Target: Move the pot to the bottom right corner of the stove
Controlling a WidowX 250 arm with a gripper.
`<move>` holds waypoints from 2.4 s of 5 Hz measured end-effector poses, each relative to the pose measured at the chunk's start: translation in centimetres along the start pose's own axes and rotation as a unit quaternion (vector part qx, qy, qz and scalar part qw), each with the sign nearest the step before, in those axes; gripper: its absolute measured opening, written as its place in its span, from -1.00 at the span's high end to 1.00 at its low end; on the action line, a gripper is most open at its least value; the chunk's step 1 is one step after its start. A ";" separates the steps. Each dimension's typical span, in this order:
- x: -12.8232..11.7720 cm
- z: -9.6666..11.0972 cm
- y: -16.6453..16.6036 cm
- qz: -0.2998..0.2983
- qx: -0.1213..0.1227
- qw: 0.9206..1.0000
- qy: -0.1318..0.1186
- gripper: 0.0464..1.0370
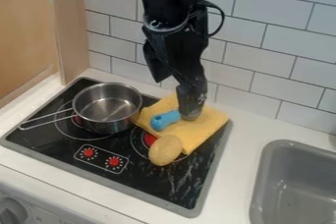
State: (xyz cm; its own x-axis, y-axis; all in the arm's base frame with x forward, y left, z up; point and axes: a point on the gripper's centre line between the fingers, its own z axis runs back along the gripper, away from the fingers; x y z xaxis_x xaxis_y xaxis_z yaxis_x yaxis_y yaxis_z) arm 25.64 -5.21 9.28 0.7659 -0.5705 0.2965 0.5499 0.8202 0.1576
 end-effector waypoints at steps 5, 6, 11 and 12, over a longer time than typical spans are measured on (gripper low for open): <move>-5.4 -2.0 4.0 -0.057 0.045 0.995 0.072 -0.92; -5.8 -3.3 4.1 -0.080 0.039 0.992 0.088 -0.92; -7.5 -6.9 5.3 -0.051 0.085 0.986 0.138 -0.16; -7.4 -6.9 5.2 -0.050 0.087 0.986 0.137 0.46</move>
State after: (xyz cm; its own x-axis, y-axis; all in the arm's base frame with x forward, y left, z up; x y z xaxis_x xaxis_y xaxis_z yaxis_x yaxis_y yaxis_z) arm 25.16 3.00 1.38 0.7850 -0.6194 0.0100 0.5800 0.7406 0.3393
